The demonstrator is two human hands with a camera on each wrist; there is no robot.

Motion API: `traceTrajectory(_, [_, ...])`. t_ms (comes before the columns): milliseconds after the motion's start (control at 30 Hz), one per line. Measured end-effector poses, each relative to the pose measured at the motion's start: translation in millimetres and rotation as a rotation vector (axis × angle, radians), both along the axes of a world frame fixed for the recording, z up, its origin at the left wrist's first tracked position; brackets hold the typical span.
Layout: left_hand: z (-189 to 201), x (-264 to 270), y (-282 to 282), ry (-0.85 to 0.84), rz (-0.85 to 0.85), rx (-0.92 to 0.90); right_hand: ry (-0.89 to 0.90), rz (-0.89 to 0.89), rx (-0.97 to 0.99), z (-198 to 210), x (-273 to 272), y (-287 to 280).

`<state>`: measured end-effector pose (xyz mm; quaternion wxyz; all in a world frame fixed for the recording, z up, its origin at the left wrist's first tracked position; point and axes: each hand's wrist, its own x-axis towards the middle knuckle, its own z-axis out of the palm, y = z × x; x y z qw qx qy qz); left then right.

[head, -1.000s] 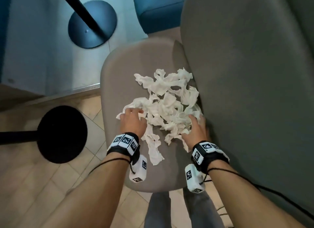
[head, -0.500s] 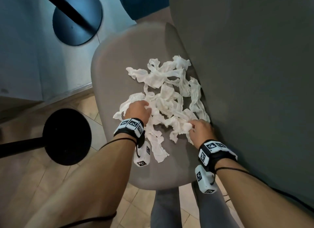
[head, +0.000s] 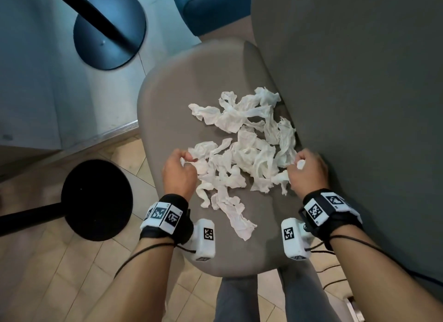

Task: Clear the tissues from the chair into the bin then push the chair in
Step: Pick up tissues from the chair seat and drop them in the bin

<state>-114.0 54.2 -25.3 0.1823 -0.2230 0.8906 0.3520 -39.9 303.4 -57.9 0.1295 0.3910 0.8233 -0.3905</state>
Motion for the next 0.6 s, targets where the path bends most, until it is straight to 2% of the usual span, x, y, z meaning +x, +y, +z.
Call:
traceTrajectory(133, [-12.3,-14.3,6.3,-0.086,-0.061,-0.116,-0.035,0.027,-0.025,-16.1,-13.4,-7.8])
traceTrajectory(300, [-45.4,-31.0,9.0,-0.238,-0.257,-0.311,-0.122,0.09,0.015,-40.9,-22.3,-13.2])
traceTrajectory(433, [-54.5,-40.8,5.2,-0.3,-0.333,-0.357,-0.168,0.156,0.058,-43.6,-22.0,-8.8])
traceTrajectory(500, [-51.0,-47.3,2.4,-0.241,-0.339,-0.324,-0.228,0.171,0.059,-41.2,-21.7,-6.9])
traceTrajectory(600, [-35.4,-55.5,-0.6,-0.055,-0.324,-0.241,-0.225,0.099,0.042,-30.5,-22.6,-8.2])
